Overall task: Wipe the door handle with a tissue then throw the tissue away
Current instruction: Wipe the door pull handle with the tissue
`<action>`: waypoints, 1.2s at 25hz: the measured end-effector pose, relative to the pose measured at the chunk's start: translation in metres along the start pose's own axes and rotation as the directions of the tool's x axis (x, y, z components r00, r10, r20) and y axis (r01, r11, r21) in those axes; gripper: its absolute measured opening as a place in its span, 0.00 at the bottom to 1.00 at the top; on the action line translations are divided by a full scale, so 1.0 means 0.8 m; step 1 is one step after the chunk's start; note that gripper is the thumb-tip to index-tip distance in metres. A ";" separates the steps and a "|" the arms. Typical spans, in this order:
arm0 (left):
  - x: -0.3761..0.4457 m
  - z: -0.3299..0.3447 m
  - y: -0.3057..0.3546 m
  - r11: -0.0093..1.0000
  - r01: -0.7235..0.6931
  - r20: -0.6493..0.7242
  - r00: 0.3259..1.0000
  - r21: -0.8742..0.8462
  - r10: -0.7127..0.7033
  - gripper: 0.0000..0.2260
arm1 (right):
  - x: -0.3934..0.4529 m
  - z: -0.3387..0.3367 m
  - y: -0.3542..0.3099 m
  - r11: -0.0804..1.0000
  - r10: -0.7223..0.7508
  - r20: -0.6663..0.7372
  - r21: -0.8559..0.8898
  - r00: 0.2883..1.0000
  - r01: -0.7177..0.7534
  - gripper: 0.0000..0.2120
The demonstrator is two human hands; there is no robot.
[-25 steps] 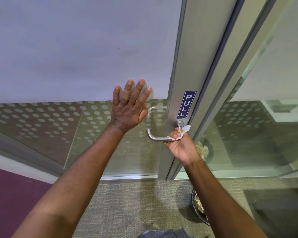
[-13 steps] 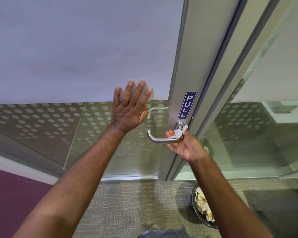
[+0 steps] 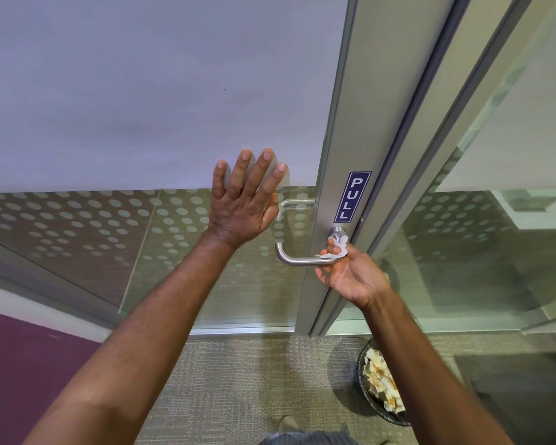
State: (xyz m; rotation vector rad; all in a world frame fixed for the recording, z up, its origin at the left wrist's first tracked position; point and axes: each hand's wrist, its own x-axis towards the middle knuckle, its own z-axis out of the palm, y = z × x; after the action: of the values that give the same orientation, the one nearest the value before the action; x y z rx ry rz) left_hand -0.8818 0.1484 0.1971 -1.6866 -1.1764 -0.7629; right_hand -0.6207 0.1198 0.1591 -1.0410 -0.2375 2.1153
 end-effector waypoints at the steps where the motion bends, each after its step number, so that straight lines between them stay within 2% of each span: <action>1: 0.000 0.000 0.000 1.000 -0.003 0.001 1.000 -0.001 0.003 0.36 | 0.002 0.004 0.002 1.000 -0.022 -0.033 -0.009 0.999 0.022 0.16; 2: 0.000 0.000 0.000 1.000 -0.003 0.001 1.000 -0.003 0.003 0.36 | 0.004 0.009 0.005 0.997 -0.066 -0.082 -0.052 0.994 0.062 0.14; 3: 0.000 0.000 0.000 1.000 -0.001 -0.001 1.000 -0.003 0.001 0.35 | 0.006 0.013 0.006 0.975 -0.158 -0.145 -0.182 0.977 0.130 0.14; 4: 0.000 0.001 0.000 1.000 -0.001 -0.006 1.000 0.000 0.001 0.35 | 0.007 0.019 0.008 0.894 -0.284 -0.180 -0.406 0.942 0.192 0.14; 5: 0.001 0.001 0.000 1.000 -0.001 -0.009 1.000 0.000 0.001 0.34 | 0.008 0.024 0.008 0.720 -0.390 -0.160 -0.666 0.907 0.193 0.14; 6: 0.001 0.001 0.000 1.000 0.000 -0.011 1.000 0.000 0.000 0.34 | 0.008 0.029 0.007 0.480 -0.453 -0.123 -0.868 0.883 0.125 0.14; 7: 0.001 0.000 0.000 1.000 0.000 -0.014 1.000 0.001 0.000 0.34 | 0.010 0.032 0.006 0.221 -0.488 -0.105 -0.975 0.867 0.007 0.13; 8: 0.001 -0.001 0.000 1.000 -0.001 -0.016 1.000 0.003 0.001 0.34 | 0.012 0.033 0.007 0.050 -0.528 -0.112 -0.994 0.842 -0.101 0.13; 9: 0.001 -0.001 0.000 1.000 0.000 -0.015 1.000 0.003 0.000 0.35 | 0.014 0.032 0.008 0.018 -0.576 -0.104 -0.993 0.811 -0.114 0.14; 10: 0.002 -0.002 0.000 1.000 0.000 -0.012 1.000 0.004 0.000 0.35 | 0.013 0.032 0.008 0.075 -0.590 -0.078 -0.996 0.804 -0.042 0.13; 11: 0.002 -0.002 0.000 1.000 -0.001 -0.009 1.000 0.007 0.001 0.35 | 0.013 0.029 0.009 0.198 -0.577 -0.051 -0.977 0.815 0.079 0.13; 12: 0.001 -0.002 0.000 1.000 -0.003 -0.008 1.000 0.011 0.003 0.35 | 0.014 0.028 0.013 0.371 -0.555 -0.049 -0.908 0.831 0.194 0.14; 14: 0.001 -0.003 0.000 1.000 0.002 -0.003 1.000 0.007 -0.002 0.36 | 0.013 0.027 0.016 0.750 -0.432 -0.120 -0.599 0.894 0.282 0.14; 15: 0.001 -0.003 0.000 1.000 0.003 -0.001 1.000 0.005 -0.003 0.36 | 0.011 0.025 0.015 0.891 -0.326 -0.136 -0.375 0.936 0.256 0.13; 16: 0.002 -0.003 0.000 1.000 0.002 0.000 1.000 0.007 -0.002 0.36 | 0.010 0.021 0.015 0.966 -0.225 -0.110 -0.154 0.968 0.207 0.12; 18: 0.002 -0.002 0.000 1.000 0.003 0.006 1.000 0.010 -0.003 0.35 | 0.008 0.013 0.017 0.985 -0.130 -0.025 0.113 0.991 0.132 0.13; 21: 0.002 -0.004 -0.001 1.000 0.004 0.010 1.000 0.007 -0.004 0.36 | 0.003 0.014 0.024 0.972 -0.127 0.027 0.202 0.992 0.119 0.13; 23: 0.002 -0.004 0.000 1.000 0.003 0.015 1.000 0.008 -0.003 0.35 | -0.001 0.021 0.029 0.957 -0.116 -0.008 0.268 0.993 0.114 0.15; 27: 0.002 -0.004 -0.001 1.000 0.005 0.016 1.000 0.008 -0.005 0.34 | -0.012 0.032 0.055 0.961 -0.130 -0.153 0.223 0.980 0.163 0.18; 30: 0.001 -0.003 0.000 1.000 0.002 0.014 1.000 0.006 -0.002 0.34 | -0.020 0.041 0.081 0.961 -0.177 -0.206 0.174 0.962 0.214 0.16</action>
State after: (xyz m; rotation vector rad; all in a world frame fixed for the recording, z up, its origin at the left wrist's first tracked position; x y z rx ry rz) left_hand -0.8815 0.1469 0.1989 -1.6883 -1.1898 -0.7488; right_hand -0.6741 0.0683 0.1607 -1.0474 -0.0365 1.8085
